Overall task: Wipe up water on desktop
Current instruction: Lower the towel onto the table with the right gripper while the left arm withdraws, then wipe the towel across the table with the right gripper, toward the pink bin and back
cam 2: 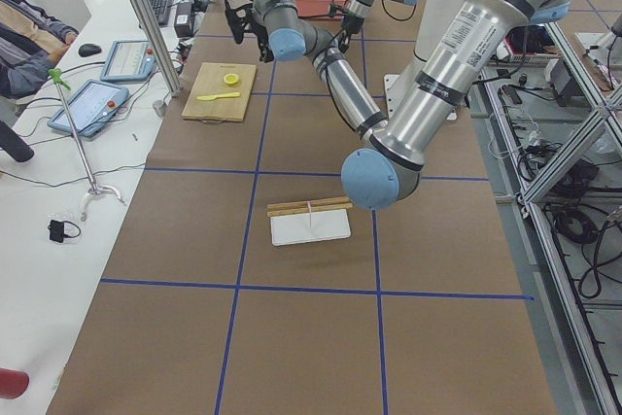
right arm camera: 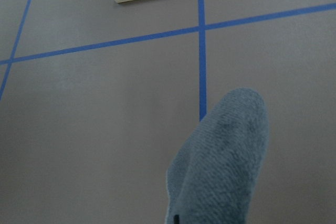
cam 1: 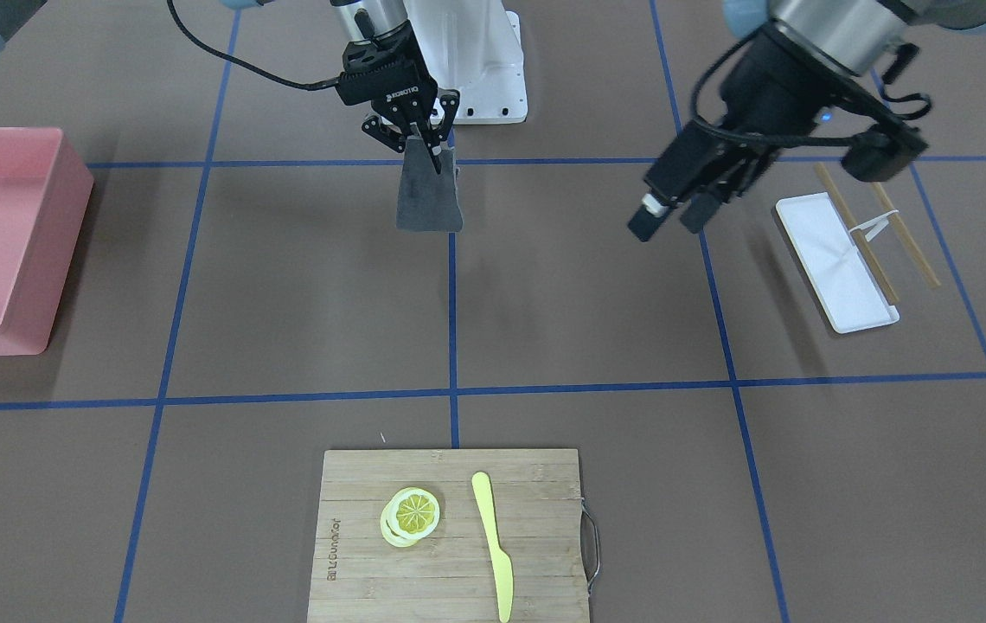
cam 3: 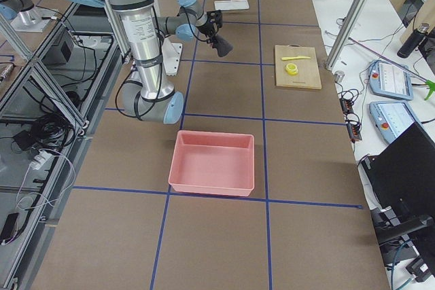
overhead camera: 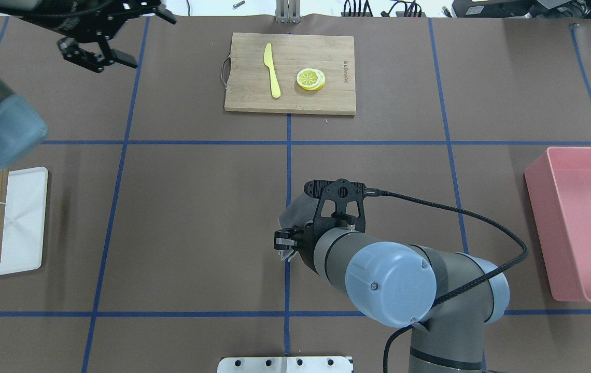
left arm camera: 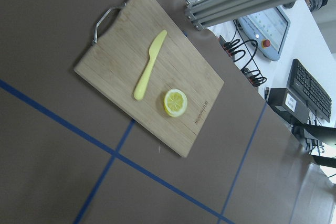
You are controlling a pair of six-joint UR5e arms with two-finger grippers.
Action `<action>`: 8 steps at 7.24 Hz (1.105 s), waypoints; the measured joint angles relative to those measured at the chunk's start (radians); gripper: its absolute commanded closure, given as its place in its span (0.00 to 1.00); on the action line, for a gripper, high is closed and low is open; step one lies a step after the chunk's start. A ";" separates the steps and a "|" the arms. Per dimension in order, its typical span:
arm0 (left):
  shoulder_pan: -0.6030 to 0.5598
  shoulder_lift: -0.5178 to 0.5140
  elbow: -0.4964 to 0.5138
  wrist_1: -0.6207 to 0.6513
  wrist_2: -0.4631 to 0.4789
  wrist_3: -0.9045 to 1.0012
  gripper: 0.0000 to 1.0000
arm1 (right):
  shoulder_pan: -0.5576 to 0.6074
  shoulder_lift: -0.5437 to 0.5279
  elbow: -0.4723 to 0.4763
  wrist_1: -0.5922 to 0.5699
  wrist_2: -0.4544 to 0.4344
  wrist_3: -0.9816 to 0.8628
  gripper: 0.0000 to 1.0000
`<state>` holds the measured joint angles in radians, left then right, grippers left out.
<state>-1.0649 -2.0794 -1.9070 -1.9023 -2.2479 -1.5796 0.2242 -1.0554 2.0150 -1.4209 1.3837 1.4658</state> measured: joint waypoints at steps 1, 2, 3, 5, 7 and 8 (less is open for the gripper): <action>-0.041 0.062 0.007 0.003 -0.024 0.146 0.02 | -0.007 -0.001 -0.009 -0.006 0.015 0.069 1.00; -0.069 0.106 0.017 0.004 -0.033 0.249 0.02 | 0.008 -0.012 -0.017 -0.016 0.064 0.100 1.00; -0.088 0.137 0.026 0.005 -0.036 0.320 0.02 | 0.057 -0.041 -0.022 -0.032 0.163 0.103 1.00; -0.126 0.176 0.045 0.012 -0.038 0.450 0.02 | 0.227 -0.167 -0.022 -0.047 0.452 0.024 1.00; -0.164 0.195 0.058 0.064 -0.039 0.593 0.02 | 0.372 -0.342 -0.009 -0.044 0.618 -0.154 1.00; -0.179 0.199 0.057 0.087 -0.040 0.633 0.02 | 0.413 -0.401 -0.003 -0.044 0.645 -0.229 1.00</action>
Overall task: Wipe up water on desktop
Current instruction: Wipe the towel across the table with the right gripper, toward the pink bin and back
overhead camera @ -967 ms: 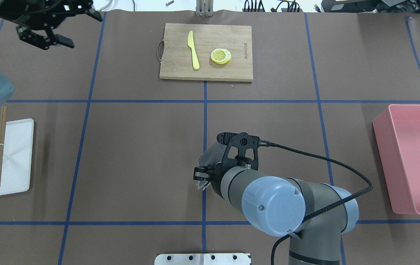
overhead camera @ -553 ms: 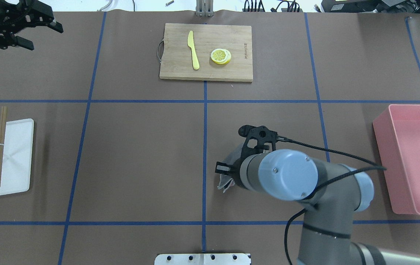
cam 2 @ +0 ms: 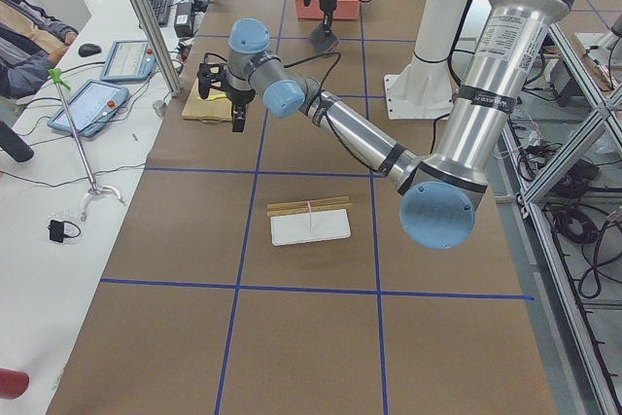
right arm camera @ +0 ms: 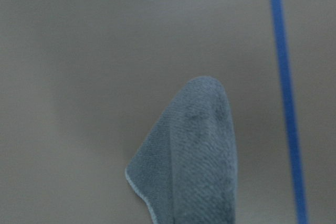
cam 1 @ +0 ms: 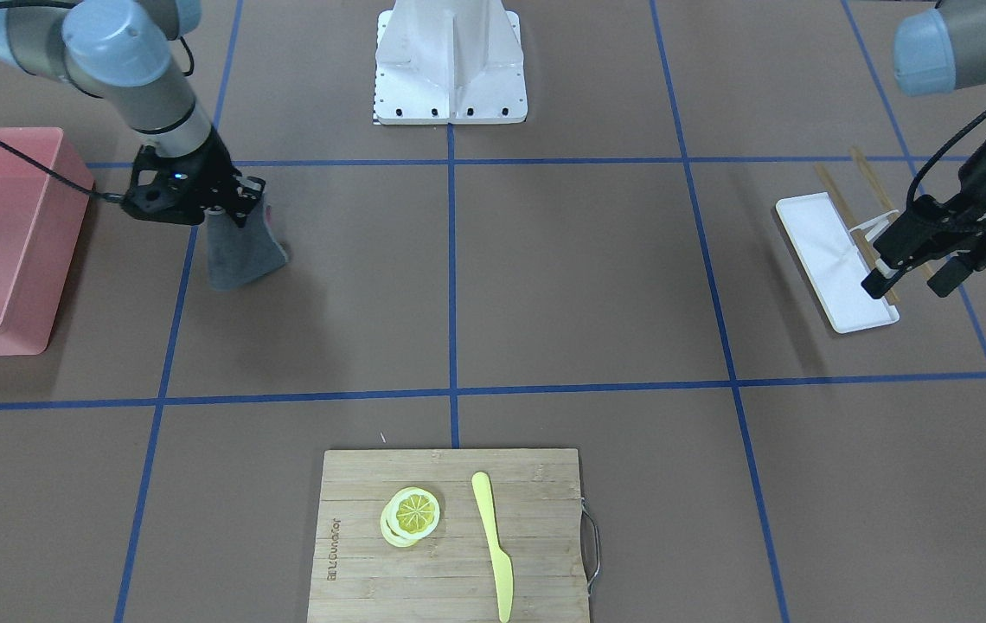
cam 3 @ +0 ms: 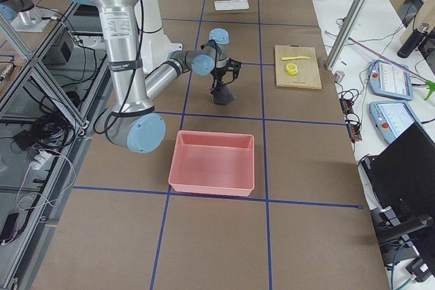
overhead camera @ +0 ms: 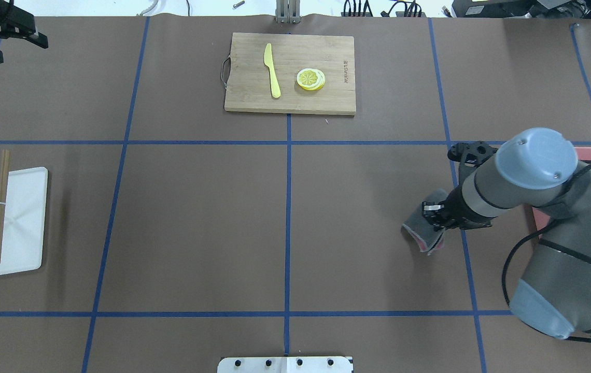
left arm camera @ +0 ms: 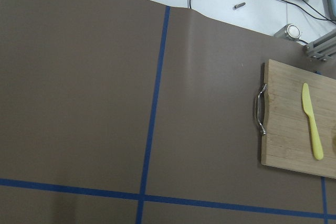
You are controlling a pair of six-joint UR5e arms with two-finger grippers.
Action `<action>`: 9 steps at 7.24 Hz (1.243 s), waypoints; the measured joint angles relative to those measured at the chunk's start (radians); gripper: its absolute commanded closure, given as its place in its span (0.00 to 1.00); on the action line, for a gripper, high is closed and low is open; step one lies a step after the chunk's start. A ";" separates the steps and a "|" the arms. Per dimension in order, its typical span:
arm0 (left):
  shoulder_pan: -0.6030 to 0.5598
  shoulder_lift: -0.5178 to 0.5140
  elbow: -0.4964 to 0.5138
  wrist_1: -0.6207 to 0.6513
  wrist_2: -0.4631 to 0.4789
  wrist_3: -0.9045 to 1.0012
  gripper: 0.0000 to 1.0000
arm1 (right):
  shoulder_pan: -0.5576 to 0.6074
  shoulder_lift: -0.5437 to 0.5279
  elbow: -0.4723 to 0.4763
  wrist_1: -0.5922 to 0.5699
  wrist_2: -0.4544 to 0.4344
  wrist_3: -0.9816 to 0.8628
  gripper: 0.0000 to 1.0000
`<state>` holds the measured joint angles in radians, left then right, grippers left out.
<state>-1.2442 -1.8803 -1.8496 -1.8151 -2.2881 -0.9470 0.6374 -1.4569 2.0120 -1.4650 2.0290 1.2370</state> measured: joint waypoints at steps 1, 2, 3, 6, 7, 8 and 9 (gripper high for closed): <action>-0.012 0.006 0.002 0.011 0.001 0.034 0.02 | 0.009 -0.006 -0.004 -0.007 0.008 -0.033 1.00; -0.030 0.028 0.005 0.015 0.003 0.101 0.02 | -0.008 0.051 -0.025 -0.026 0.007 -0.014 1.00; -0.054 0.060 0.014 0.016 0.005 0.198 0.02 | -0.045 0.168 -0.075 -0.054 0.002 0.061 1.00; -0.114 0.113 0.072 0.021 0.014 0.449 0.02 | -0.135 0.510 -0.283 -0.078 -0.054 0.307 1.00; -0.124 0.116 0.084 0.021 0.014 0.473 0.02 | -0.128 0.494 -0.279 -0.078 -0.060 0.309 1.00; -0.133 0.117 0.090 0.022 0.015 0.481 0.02 | -0.098 0.410 -0.228 -0.078 -0.056 0.245 1.00; -0.141 0.118 0.092 0.022 0.014 0.485 0.02 | -0.050 0.297 -0.165 -0.079 -0.035 0.139 1.00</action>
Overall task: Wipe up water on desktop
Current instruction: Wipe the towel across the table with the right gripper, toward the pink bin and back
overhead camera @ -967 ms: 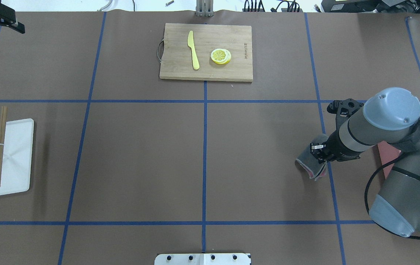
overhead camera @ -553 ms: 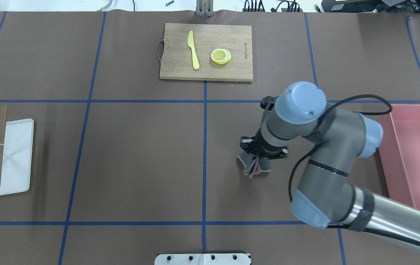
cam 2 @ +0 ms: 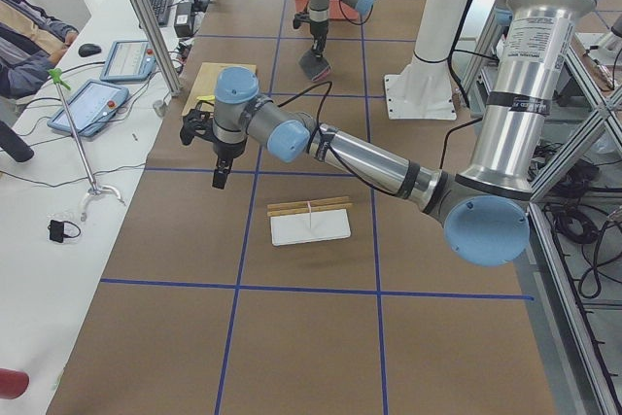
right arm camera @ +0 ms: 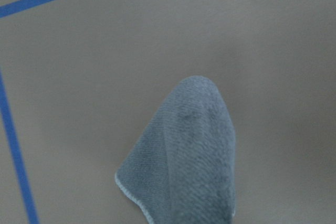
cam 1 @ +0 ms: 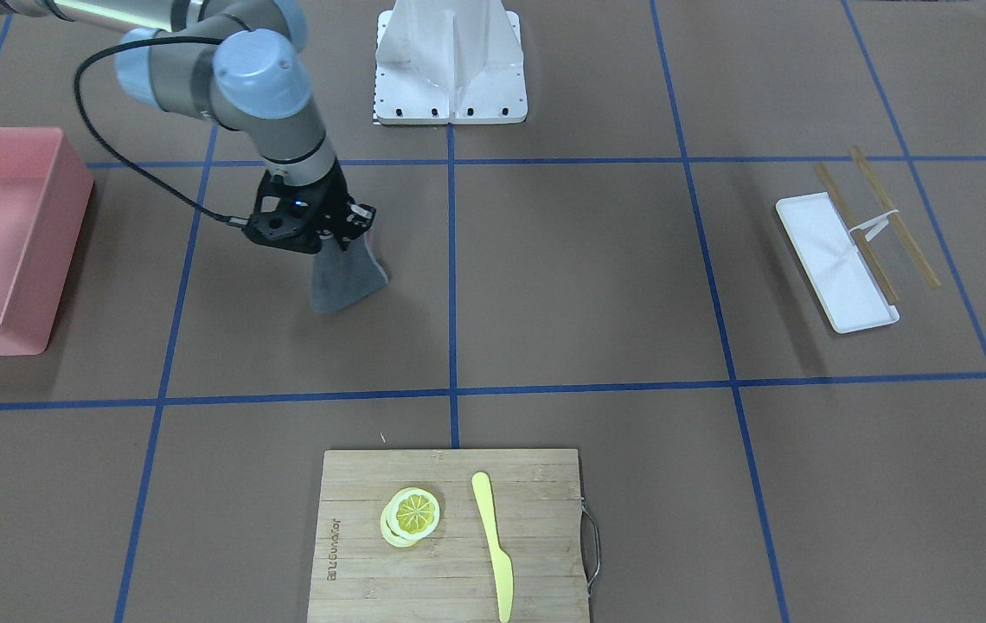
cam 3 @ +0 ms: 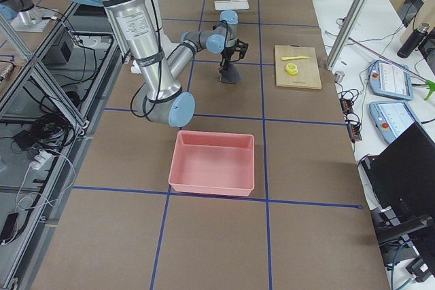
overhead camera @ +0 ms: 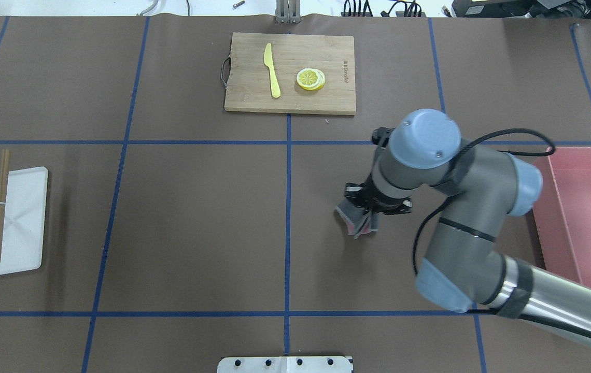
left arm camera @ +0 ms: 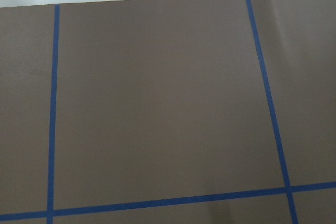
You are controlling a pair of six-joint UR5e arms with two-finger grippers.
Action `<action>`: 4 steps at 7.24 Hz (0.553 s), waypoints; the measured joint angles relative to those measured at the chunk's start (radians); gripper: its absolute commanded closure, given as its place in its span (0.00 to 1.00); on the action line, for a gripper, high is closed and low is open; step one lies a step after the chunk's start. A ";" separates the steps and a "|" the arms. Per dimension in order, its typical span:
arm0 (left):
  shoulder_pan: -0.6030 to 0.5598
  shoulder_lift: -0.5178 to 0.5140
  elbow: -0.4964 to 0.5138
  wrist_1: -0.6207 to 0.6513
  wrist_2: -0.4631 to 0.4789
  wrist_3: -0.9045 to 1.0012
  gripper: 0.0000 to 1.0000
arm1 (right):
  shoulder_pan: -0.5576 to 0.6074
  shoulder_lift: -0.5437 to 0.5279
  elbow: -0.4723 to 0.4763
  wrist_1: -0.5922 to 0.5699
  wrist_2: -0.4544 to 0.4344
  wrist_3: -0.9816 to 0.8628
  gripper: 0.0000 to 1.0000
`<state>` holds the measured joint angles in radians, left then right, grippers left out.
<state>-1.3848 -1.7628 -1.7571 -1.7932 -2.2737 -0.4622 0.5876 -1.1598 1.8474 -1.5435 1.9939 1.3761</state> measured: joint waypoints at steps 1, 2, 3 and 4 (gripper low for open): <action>-0.010 0.003 0.003 0.000 0.000 0.019 0.02 | 0.058 -0.112 0.046 0.000 0.033 -0.118 1.00; -0.021 0.010 0.008 0.000 0.000 0.056 0.02 | 0.103 -0.189 0.070 0.001 0.055 -0.214 1.00; -0.032 0.022 0.011 0.000 0.000 0.095 0.02 | 0.113 -0.211 0.074 0.001 0.061 -0.257 1.00; -0.037 0.035 0.012 0.000 -0.001 0.124 0.02 | 0.083 -0.164 0.053 0.001 0.059 -0.224 1.00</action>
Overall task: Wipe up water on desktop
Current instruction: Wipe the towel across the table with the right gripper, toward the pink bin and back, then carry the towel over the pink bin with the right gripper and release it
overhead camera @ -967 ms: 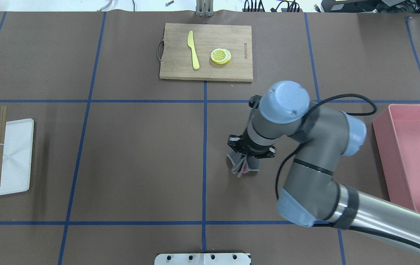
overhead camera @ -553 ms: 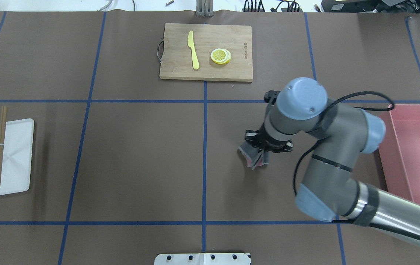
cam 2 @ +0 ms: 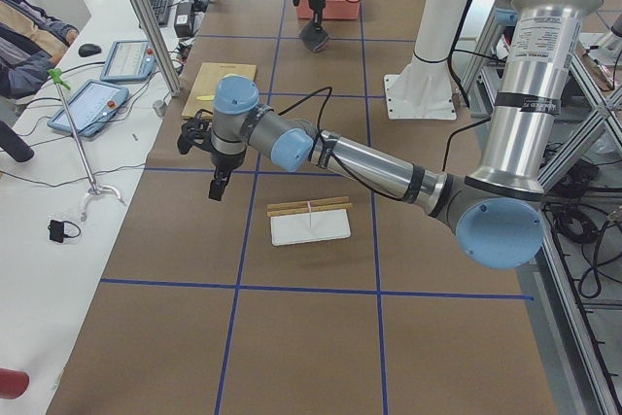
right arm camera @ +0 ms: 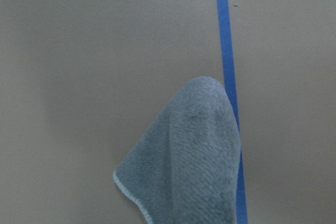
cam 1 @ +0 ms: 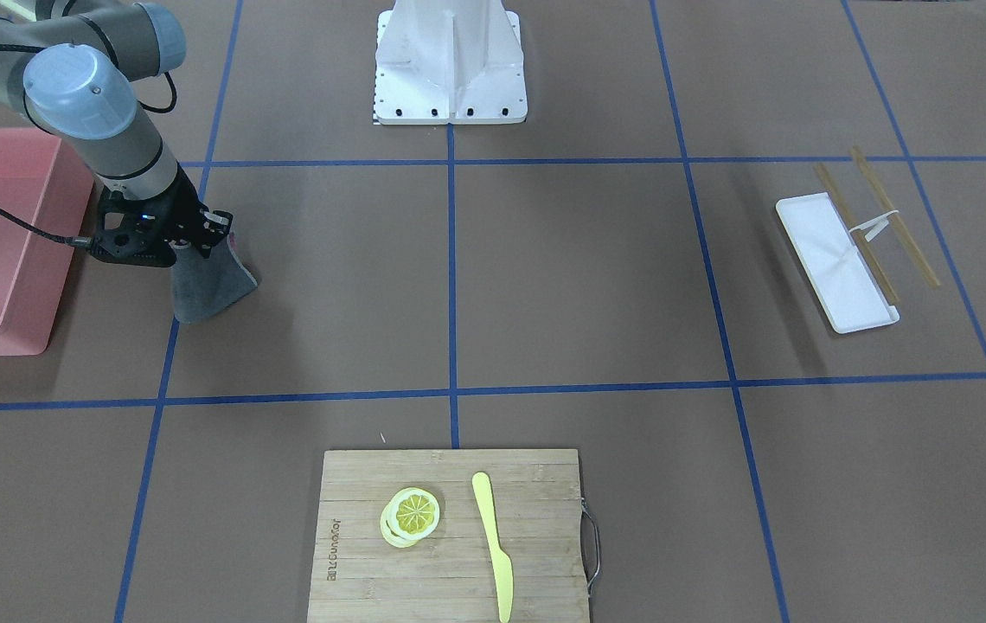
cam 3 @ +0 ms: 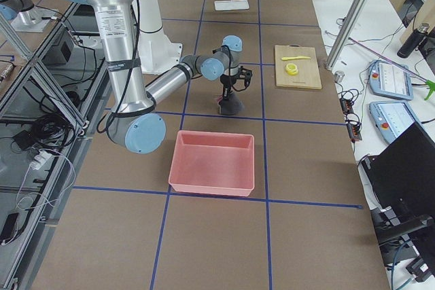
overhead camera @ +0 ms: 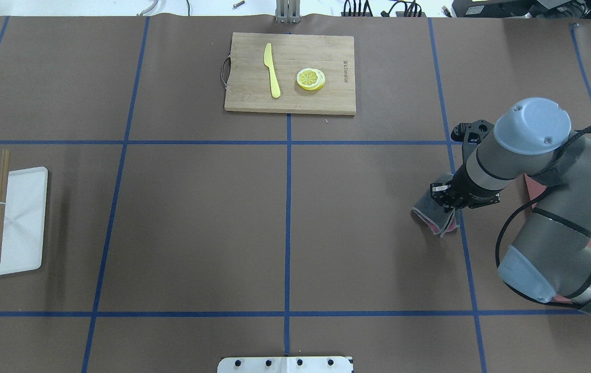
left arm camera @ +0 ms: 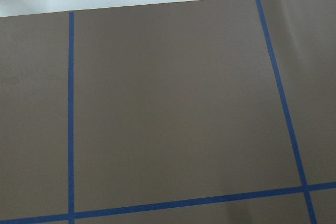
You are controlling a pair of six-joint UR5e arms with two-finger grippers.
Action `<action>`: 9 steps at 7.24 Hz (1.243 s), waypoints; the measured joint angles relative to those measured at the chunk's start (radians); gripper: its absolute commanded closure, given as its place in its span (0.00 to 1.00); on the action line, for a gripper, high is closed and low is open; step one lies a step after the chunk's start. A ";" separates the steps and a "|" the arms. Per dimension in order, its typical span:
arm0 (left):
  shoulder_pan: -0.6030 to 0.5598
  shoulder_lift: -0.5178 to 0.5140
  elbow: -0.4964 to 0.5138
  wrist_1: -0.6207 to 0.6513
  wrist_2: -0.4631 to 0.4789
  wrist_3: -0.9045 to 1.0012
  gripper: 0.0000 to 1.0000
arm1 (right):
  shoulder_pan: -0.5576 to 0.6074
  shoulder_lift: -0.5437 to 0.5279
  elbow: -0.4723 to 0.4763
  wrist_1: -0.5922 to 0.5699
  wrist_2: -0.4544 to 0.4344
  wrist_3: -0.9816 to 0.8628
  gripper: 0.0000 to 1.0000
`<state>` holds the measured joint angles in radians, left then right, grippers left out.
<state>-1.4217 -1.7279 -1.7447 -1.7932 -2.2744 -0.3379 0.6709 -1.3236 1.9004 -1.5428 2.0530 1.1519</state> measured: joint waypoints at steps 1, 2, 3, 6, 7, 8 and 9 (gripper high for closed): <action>-0.002 0.006 0.004 0.000 0.000 0.016 0.02 | -0.056 0.118 -0.057 0.000 -0.011 0.112 1.00; -0.003 0.008 0.010 0.000 0.000 0.023 0.02 | -0.105 0.245 -0.120 0.000 -0.028 0.232 1.00; -0.004 0.008 0.018 0.000 0.000 0.025 0.02 | -0.145 0.323 -0.155 0.001 -0.051 0.312 1.00; -0.016 0.007 0.019 0.000 -0.004 0.026 0.02 | -0.061 0.168 -0.101 0.000 -0.039 0.145 1.00; -0.020 0.007 0.016 0.000 -0.007 0.026 0.02 | 0.017 0.070 -0.055 -0.001 0.016 0.023 1.00; -0.023 0.004 0.017 0.005 -0.007 0.026 0.02 | 0.097 -0.016 -0.011 -0.004 0.073 -0.085 1.00; -0.024 0.001 0.020 0.014 -0.007 0.026 0.02 | 0.168 -0.073 0.031 -0.013 0.115 -0.160 1.00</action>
<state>-1.4457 -1.7266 -1.7251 -1.7789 -2.2814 -0.3114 0.8390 -1.3965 1.9315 -1.5558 2.1678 0.9915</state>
